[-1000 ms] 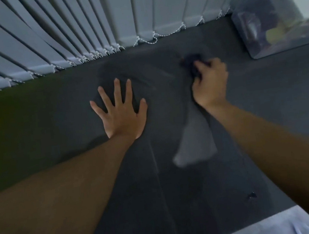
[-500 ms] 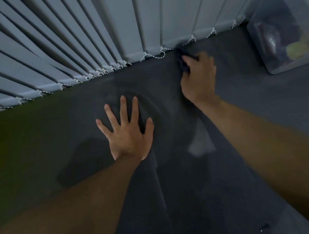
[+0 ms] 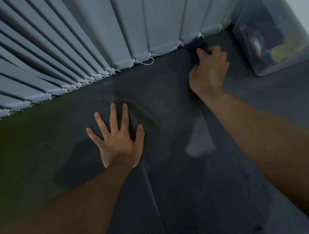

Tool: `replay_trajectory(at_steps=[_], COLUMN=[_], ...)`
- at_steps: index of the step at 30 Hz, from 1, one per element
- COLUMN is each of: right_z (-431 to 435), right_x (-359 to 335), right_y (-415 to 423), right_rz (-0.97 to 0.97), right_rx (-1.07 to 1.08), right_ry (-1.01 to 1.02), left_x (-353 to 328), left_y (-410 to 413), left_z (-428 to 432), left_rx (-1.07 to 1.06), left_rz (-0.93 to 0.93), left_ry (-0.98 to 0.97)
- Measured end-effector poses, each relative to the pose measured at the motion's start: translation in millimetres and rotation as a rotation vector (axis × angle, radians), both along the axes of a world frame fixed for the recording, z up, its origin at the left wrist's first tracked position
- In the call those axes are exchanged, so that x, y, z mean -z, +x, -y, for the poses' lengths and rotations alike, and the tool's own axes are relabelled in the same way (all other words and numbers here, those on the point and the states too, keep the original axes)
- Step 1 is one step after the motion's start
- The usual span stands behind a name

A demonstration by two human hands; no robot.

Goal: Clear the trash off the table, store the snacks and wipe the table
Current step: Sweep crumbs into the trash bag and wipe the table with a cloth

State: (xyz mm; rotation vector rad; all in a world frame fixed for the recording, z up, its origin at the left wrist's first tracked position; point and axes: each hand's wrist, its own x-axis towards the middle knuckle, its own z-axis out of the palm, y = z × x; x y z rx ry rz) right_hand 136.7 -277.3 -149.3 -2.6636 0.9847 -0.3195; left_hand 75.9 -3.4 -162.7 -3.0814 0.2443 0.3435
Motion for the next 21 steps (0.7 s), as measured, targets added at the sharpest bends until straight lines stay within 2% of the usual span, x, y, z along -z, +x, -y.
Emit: replay_trajectory(at_steps=[1,5,6,8,11,12,13,15,19,21], right_z=[-9,-25,-19,-4,8,3,-8,-34,-53,-40], right_x=[0,5,4,2,1,-1,-2,-2,3,3], right_y=[-1,-11,-11,-8,-4,-5,-8,-23,-62,-70], right_rz=[0.026,0.075,0.079,0.118,0.068,0.034,0.019,0.052,0.047,0.097], right_rx=[-0.084,-0.754,-0.815,-0.711,-0.161,-0.045,-0.031,-0.210,-0.742,-0.720], right_ry=[0.014,0.065,0.060,0.013,0.025,0.053,0.066,0.069,0.110,0.060], left_x=[0,0,-1,-1,0,0,0,0,2,2], left_y=[0,0,0,0,1,1,1,1,1,1], left_z=[0,0,1,0,-1,-1,-1,-1,-2,-2], left_rx=[0.000,-0.003,-0.001,0.002,0.004,0.006,0.008,0.012,0.018,0.014], left_rz=[-0.001,-0.001,-0.003,0.000,0.004,0.004,0.004,0.006,0.007,0.002], left_ry=[-0.002,-0.004,-0.005,-0.008,-0.016,-0.019,-0.022,-0.024,-0.017,-0.036])
